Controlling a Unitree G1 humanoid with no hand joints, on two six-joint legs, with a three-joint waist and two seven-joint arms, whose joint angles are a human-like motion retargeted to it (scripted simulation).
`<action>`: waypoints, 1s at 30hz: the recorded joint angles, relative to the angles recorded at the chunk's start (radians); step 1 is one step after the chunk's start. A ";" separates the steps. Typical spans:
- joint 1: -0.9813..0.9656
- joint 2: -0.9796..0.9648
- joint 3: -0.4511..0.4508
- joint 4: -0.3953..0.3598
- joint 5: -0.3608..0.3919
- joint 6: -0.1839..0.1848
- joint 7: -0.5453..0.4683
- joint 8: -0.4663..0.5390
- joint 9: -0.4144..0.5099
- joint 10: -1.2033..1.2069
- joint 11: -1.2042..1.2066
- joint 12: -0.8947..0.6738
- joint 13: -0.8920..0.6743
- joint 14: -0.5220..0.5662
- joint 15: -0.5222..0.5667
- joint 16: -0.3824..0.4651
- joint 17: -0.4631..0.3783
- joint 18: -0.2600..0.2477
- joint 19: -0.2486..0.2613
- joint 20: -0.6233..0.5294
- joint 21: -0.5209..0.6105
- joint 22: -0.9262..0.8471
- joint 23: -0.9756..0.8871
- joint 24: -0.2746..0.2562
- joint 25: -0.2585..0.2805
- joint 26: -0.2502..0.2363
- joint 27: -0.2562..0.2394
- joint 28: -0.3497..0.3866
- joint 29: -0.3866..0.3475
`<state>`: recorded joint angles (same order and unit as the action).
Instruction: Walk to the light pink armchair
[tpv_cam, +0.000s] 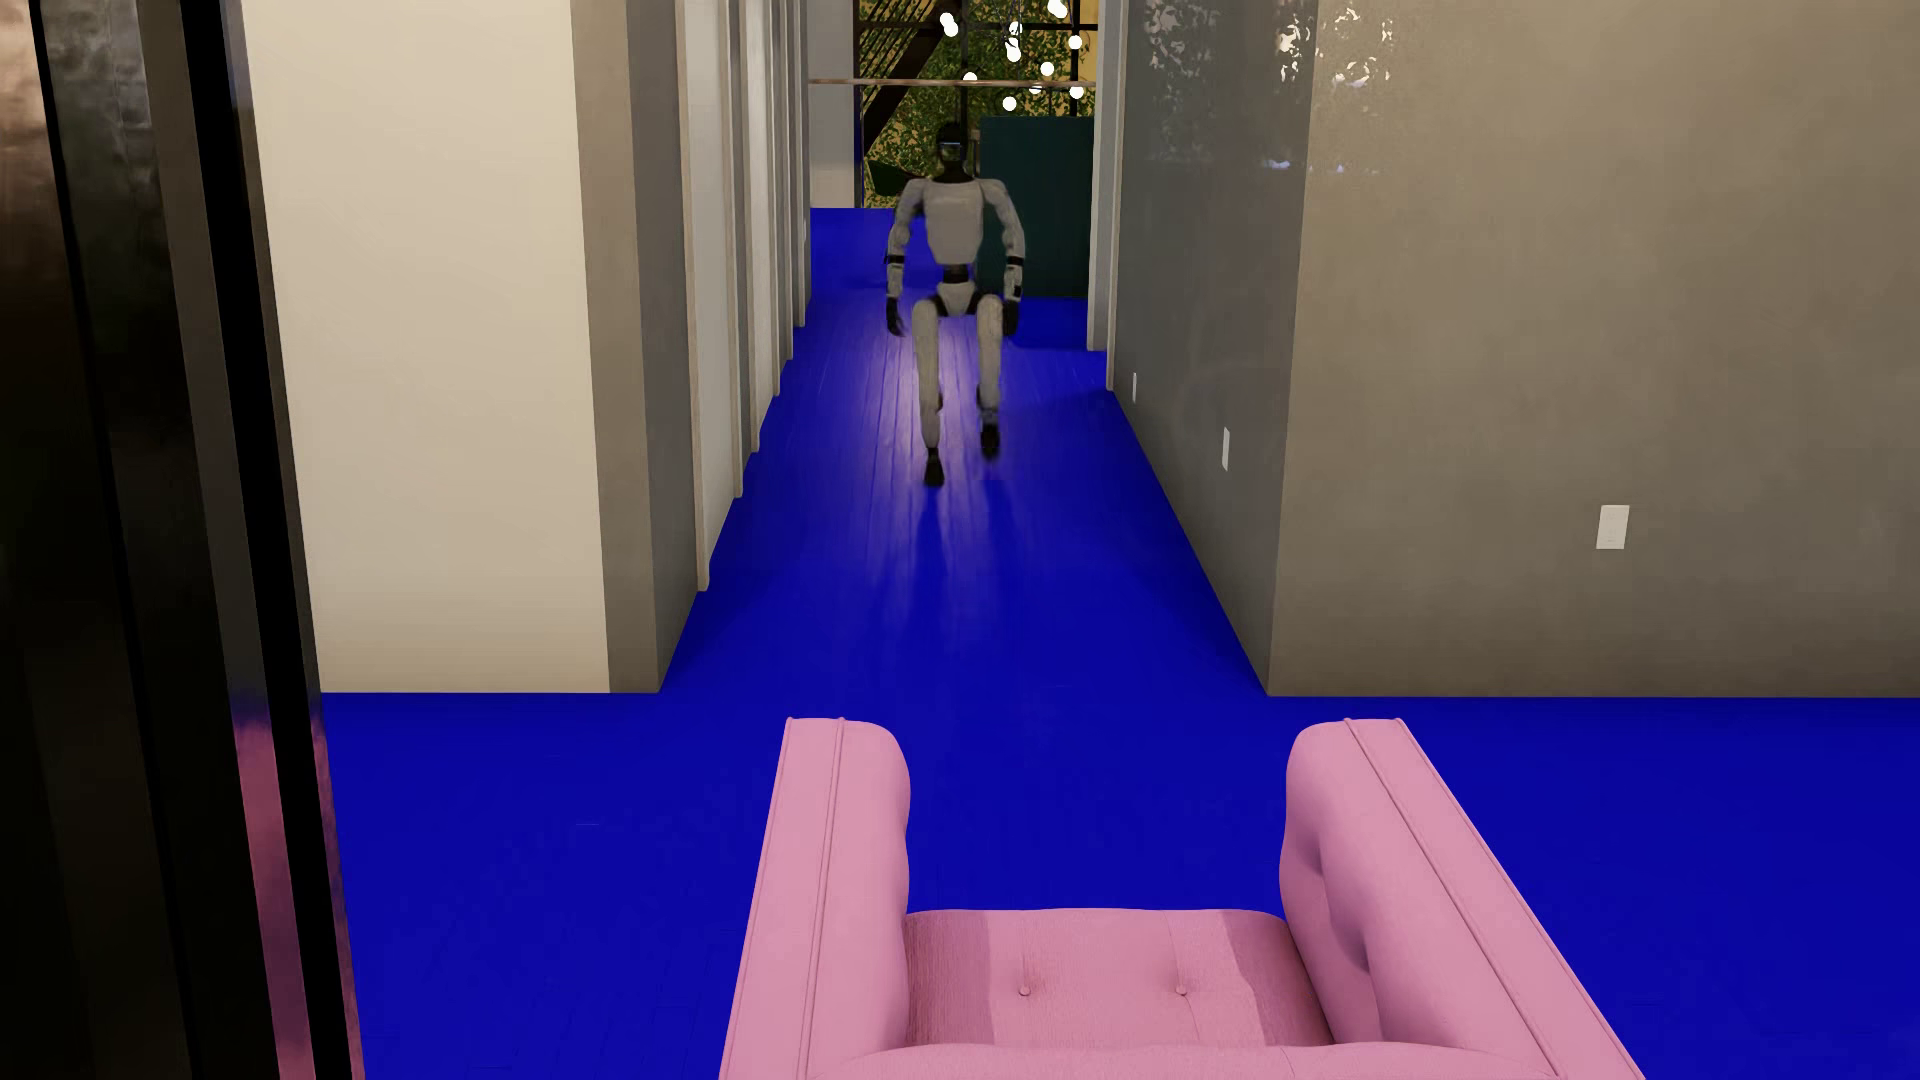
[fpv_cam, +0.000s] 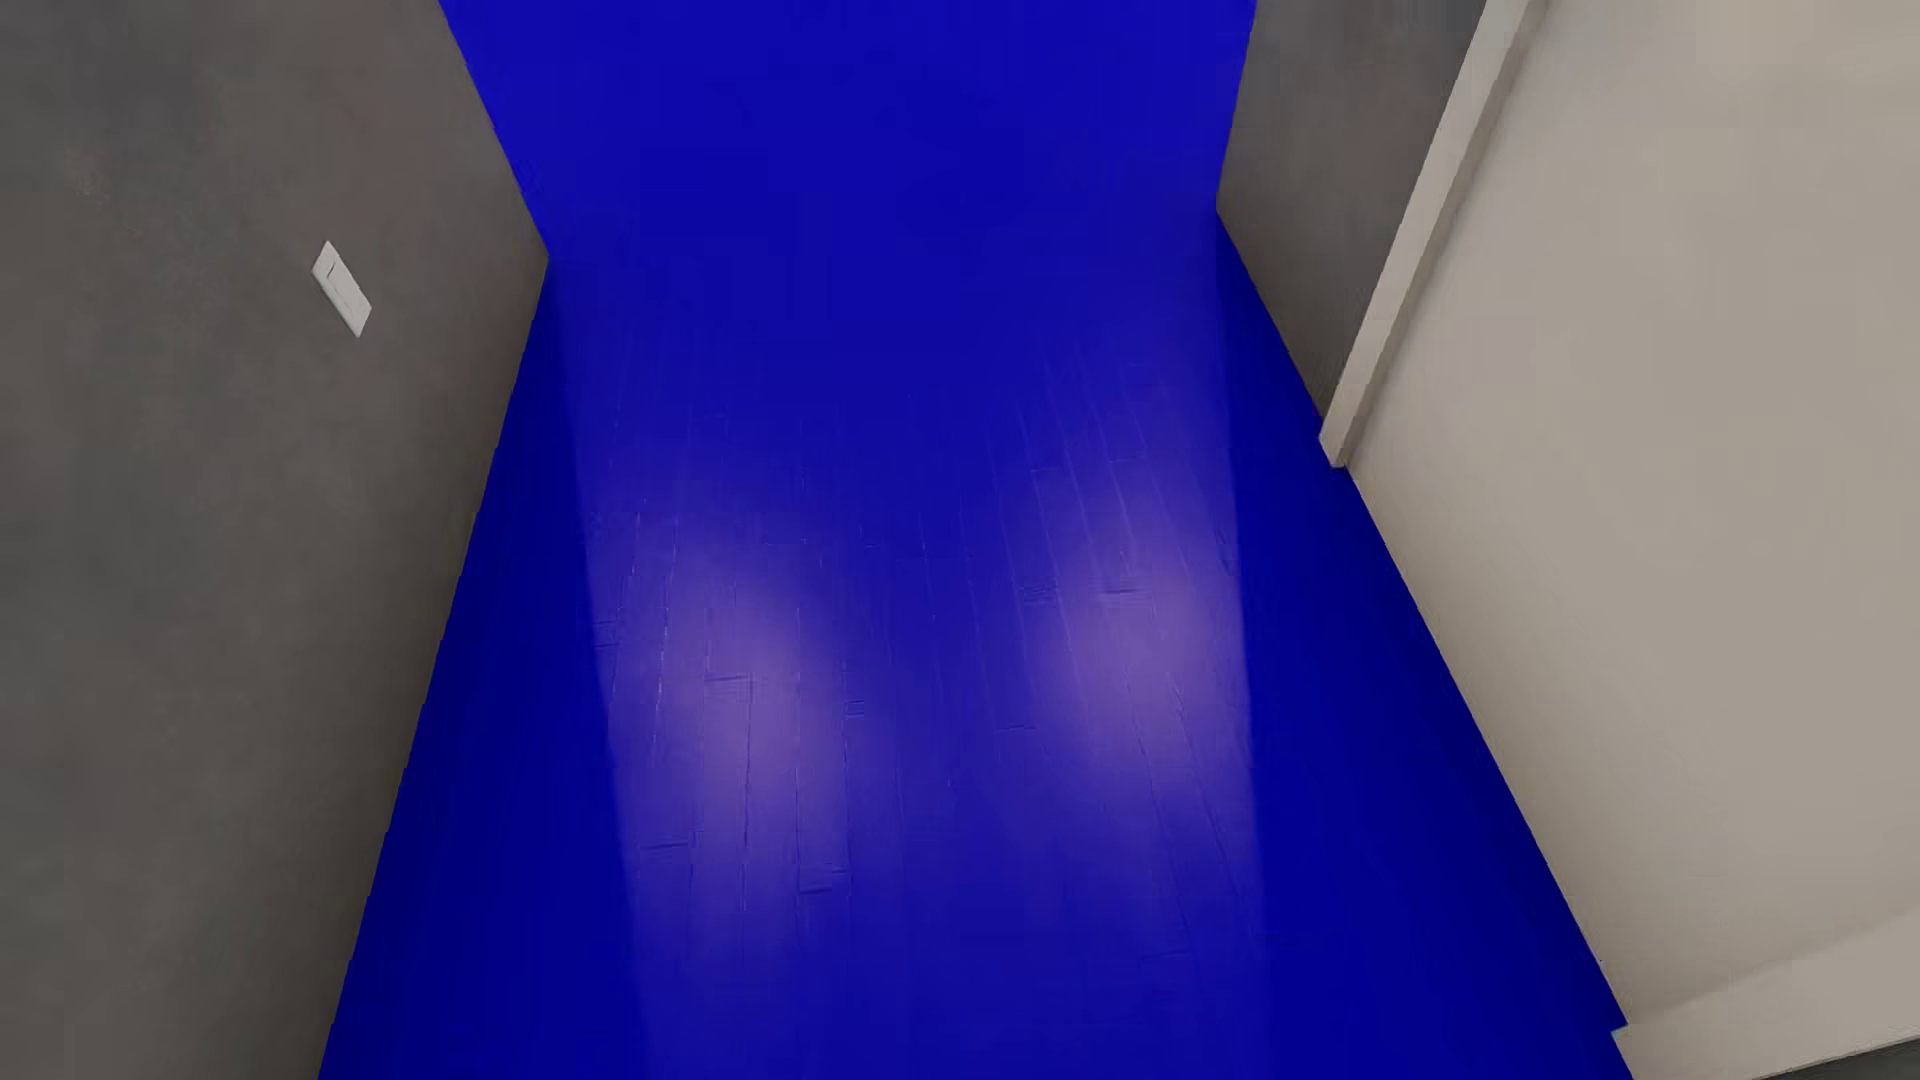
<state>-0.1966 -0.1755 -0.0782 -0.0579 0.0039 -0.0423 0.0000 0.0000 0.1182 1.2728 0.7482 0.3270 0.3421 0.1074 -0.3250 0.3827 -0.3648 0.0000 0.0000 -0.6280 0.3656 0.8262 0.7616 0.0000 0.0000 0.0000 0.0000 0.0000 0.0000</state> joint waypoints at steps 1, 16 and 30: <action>-0.077 0.130 0.073 -0.013 -0.005 -0.008 0.000 0.000 0.000 -0.164 -0.088 0.050 -0.016 0.059 0.018 0.001 -0.006 0.000 0.000 -0.011 -0.023 0.015 -0.086 0.000 0.000 0.000 0.000 0.000 0.000; 0.211 -0.053 -0.015 -0.160 -0.129 -0.037 0.000 0.000 -0.001 -0.771 0.509 -0.026 0.046 -0.209 0.107 0.025 0.009 0.000 0.000 0.059 0.092 -0.074 0.147 0.000 0.000 0.000 0.000 0.000 0.000; 0.117 0.056 -0.070 0.022 0.023 0.007 0.000 0.000 -0.026 0.051 -0.026 -0.066 0.107 0.009 0.084 -0.010 0.013 0.000 0.000 0.118 0.010 -0.047 0.111 0.000 0.000 0.000 0.000 0.000 0.000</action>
<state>-0.0798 -0.1198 -0.1484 -0.0362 0.0269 -0.0350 0.0000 0.0000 0.0920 1.3241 0.7218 0.2607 0.4490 0.1162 -0.2412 0.3731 -0.3515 0.0000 0.0000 -0.5096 0.3752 0.7790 0.8728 0.0000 0.0000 0.0000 0.0000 0.0000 0.0000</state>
